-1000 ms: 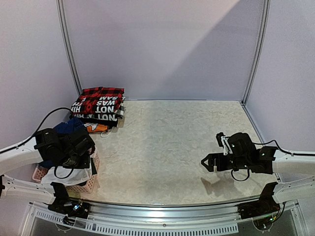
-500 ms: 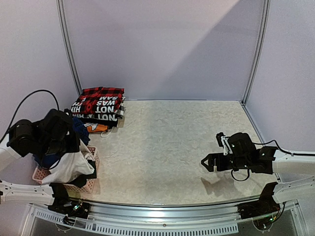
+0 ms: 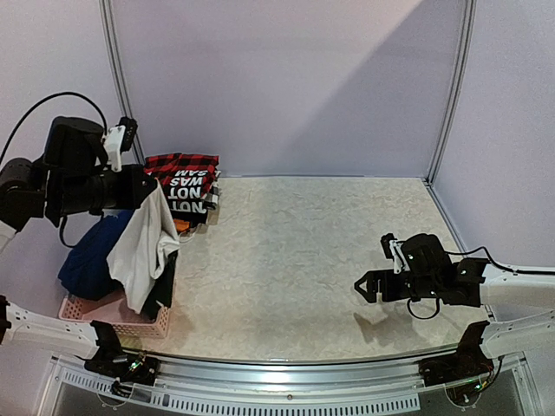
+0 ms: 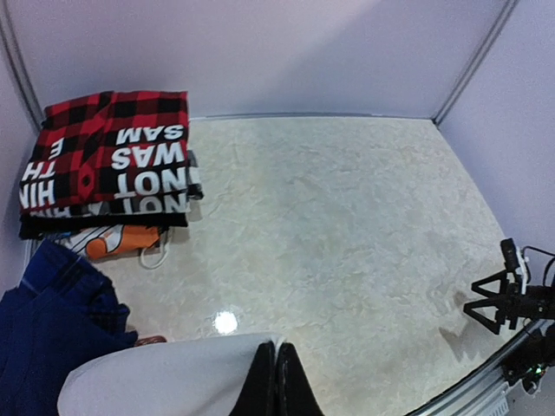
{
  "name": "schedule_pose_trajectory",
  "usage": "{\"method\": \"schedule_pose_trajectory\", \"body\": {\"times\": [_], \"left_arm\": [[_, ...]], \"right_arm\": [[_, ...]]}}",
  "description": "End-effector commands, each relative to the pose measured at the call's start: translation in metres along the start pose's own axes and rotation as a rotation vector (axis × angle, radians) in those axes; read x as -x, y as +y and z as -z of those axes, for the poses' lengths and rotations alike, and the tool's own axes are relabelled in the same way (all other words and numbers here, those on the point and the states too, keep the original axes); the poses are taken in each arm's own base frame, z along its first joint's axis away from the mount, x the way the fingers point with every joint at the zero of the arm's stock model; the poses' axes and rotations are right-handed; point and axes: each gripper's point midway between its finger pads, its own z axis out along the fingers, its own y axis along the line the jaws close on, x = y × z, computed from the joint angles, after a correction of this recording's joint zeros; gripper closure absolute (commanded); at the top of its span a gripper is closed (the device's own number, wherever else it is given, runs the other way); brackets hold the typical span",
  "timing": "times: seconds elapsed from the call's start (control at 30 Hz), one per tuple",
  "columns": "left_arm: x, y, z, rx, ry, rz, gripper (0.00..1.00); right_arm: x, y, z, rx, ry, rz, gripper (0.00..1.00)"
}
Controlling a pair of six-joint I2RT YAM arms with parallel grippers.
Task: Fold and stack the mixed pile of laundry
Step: Pick up the crumpled T-shirt from the bin, then place the flattened T-shirt at the center of the board.
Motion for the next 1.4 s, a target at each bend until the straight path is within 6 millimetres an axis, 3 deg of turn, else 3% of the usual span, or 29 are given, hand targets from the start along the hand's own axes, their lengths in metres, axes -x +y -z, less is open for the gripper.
{"method": "schedule_pose_trajectory", "body": {"times": [0.0,0.1,0.27,0.53,0.63,0.87,1.07,1.37], "left_arm": [[0.045,-0.056,0.009,-0.223,-0.086,-0.038,1.0],[0.055,-0.079,0.005,-0.291,-0.082,-0.068,1.0],[0.067,-0.098,-0.002,-0.33,-0.083,-0.089,1.0],[0.073,-0.117,-0.012,-0.383,-0.087,-0.097,1.0],[0.072,-0.124,-0.017,-0.401,-0.074,-0.101,1.0],[0.071,-0.135,-0.026,-0.43,-0.061,-0.093,1.0],[0.072,-0.144,-0.035,-0.448,-0.059,-0.086,1.0],[0.076,-0.152,-0.044,-0.443,-0.061,-0.108,1.0]], "right_arm": [[0.001,0.005,0.001,0.022,-0.011,0.005,0.01],[0.003,0.017,0.003,0.087,-0.014,0.011,0.01],[0.004,0.053,0.017,0.282,-0.03,0.051,0.01],[0.021,0.129,0.062,0.614,-0.215,0.24,0.12],[0.029,0.153,0.072,0.665,-0.268,0.336,0.12],[0.044,0.193,0.064,0.663,-0.28,0.476,0.19],[0.028,0.233,0.055,0.693,-0.239,0.586,0.21],[0.017,0.273,0.034,0.676,-0.206,0.622,0.23]]}}
